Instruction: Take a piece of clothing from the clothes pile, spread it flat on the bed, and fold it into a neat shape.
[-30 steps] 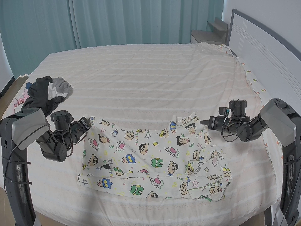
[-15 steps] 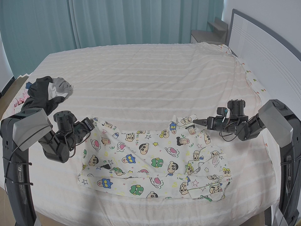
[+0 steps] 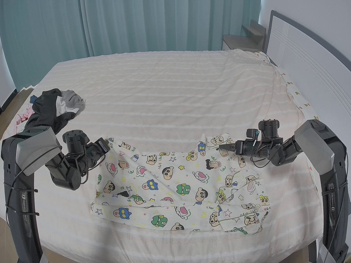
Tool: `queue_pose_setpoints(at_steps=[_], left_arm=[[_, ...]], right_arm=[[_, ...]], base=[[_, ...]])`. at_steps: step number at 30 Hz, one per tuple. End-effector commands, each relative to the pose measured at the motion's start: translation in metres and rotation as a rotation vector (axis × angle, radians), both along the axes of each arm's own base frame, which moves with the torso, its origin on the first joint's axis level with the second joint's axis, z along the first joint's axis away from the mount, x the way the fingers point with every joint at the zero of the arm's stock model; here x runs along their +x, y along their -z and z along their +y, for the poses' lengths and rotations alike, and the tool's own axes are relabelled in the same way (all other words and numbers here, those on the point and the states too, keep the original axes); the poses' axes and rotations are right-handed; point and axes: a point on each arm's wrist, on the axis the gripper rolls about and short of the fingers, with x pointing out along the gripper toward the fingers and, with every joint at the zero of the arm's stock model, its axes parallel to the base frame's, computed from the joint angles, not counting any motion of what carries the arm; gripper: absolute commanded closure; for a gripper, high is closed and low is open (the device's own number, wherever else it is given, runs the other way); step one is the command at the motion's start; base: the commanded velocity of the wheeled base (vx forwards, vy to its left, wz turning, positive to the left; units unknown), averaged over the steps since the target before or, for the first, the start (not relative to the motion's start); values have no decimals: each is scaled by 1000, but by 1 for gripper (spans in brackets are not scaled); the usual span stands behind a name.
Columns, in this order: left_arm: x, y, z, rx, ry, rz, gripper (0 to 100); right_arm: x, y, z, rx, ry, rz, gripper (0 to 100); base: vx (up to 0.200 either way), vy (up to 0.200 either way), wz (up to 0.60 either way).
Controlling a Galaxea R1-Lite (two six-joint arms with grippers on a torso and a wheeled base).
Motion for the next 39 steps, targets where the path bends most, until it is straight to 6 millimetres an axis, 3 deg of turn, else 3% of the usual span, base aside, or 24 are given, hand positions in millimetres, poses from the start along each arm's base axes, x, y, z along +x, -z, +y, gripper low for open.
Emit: queue_pose_setpoints(at_steps=[1,6,12,23,32,39], left_arm=[[0,1,0,0,-1,3,100],[0,2,-1,0,1,5,100],[-5,2,-1,4,3,16,100],[-20,-30,0,4,13,-33,100],[-29,-37,0,15,11,-67,100],[-35,-37,2,54,9,-98,100]], right_arm=[[5,5,1,-8,-3,10,100],[4,7,-4,-25,-5,1,100],[0,-6,-13,-15,7,-34,100],[-16,-17,-23,5,-5,-95,100],[-23,-16,-26,8,1,-139,100],[-35,-29,-30,15,1,-189,100]], base=[[0,0,0],[0,0,0],[0,0,0],[0,0,0],[0,0,0],[0,0,0]])
